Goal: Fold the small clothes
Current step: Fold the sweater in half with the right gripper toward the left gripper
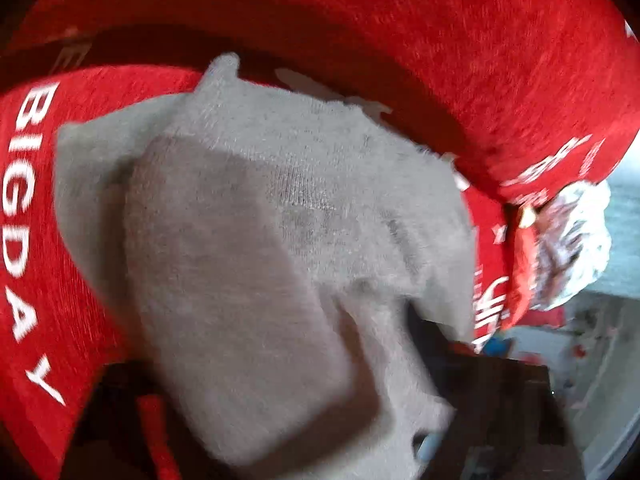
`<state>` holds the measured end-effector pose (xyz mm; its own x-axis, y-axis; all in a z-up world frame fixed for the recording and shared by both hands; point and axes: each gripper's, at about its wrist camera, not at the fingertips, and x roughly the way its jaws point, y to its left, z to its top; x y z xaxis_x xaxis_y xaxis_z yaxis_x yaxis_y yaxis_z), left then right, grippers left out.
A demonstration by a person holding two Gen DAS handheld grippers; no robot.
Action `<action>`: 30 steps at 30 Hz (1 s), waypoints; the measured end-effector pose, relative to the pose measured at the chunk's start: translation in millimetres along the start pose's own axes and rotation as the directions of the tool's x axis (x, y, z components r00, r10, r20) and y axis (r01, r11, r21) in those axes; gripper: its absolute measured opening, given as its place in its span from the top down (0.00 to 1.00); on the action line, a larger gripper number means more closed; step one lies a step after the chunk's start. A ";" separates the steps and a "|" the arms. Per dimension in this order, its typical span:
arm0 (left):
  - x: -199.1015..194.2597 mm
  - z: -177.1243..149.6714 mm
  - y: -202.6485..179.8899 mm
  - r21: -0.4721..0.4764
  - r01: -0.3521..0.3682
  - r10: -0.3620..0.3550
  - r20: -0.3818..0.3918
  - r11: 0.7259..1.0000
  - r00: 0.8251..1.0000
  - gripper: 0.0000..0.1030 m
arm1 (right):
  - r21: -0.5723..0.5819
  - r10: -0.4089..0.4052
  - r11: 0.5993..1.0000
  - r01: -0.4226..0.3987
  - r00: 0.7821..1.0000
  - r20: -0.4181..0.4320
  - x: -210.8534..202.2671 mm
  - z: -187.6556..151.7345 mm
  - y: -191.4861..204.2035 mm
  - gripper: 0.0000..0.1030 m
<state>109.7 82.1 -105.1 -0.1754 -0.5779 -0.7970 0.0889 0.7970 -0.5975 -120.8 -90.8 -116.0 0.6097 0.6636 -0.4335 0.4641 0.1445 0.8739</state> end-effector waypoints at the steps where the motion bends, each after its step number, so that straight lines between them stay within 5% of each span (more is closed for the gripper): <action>1: 3.8 1.0 -0.1 0.001 -0.016 0.016 -0.009 1.000 1.000 0.52 | -0.014 -0.043 0.999 0.042 0.998 -0.039 0.4 -0.2 -0.8 0.92; 5: 12.3 1.2 2.7 0.000 -0.082 0.082 -0.027 0.997 0.996 0.51 | -0.134 -0.217 0.971 0.197 0.963 -0.159 -13.1 -0.7 12.5 0.88; 8: 12.6 1.3 2.3 -0.018 -0.099 0.099 -0.013 0.995 0.995 0.53 | -0.229 -0.263 0.946 0.231 0.958 -0.119 -35.4 7.3 31.2 0.88; 9: 12.3 2.3 -2.8 0.001 -0.137 0.137 0.001 0.991 0.991 0.67 | -0.259 -0.292 0.929 0.263 0.953 -0.080 -42.9 14.2 36.2 0.88; 10: 12.8 2.3 -5.7 0.022 -0.156 0.156 0.005 0.988 0.988 0.69 | -0.279 -0.324 0.912 0.301 0.945 -0.041 -47.2 21.9 38.9 0.88; 13: 7.9 0.4 -27.1 0.066 -0.195 0.192 0.042 0.979 0.980 0.72 | -0.304 -0.456 0.845 0.441 0.890 0.022 -42.7 48.6 26.8 0.88; 15: -3.2 -1.8 -49.4 0.086 -0.166 0.159 0.084 0.982 0.984 0.73 | -0.289 -0.519 0.820 0.494 0.855 -0.010 -28.0 62.2 4.7 0.89; 16: -8.2 -2.3 -59.5 0.097 -0.151 0.142 0.097 0.984 0.985 0.73 | -0.278 -0.521 0.826 0.491 0.852 -0.045 -22.0 64.6 -8.0 0.99; 18: -17.1 -3.9 -96.9 0.157 -0.122 0.103 0.125 0.980 0.987 0.73 | -0.272 -0.458 0.863 0.425 0.886 -0.070 -20.0 61.7 -23.6 1.00; 25: 21.7 -10.0 -231.4 0.402 -0.067 0.051 0.051 0.913 0.997 0.73 | -0.269 -0.367 0.902 0.337 0.928 -0.067 -46.3 63.7 -20.7 0.97; 28: 59.9 -10.2 -276.1 0.444 -0.076 0.074 0.022 0.893 0.997 0.73 | -0.236 -0.233 0.944 0.230 0.972 0.012 -83.7 76.9 -14.0 0.96; 30: 91.5 -14.4 -297.4 0.466 -0.108 0.124 -0.003 0.878 0.992 0.73 | -0.188 -0.188 0.963 0.193 0.981 0.044 -104.2 88.8 -21.2 0.96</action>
<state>53.1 -205.3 0.9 -0.1665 -0.4739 -0.8647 0.5540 0.6805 -0.4796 -137.1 -228.1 -108.9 0.5397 0.5915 -0.5991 0.4436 0.4049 0.7995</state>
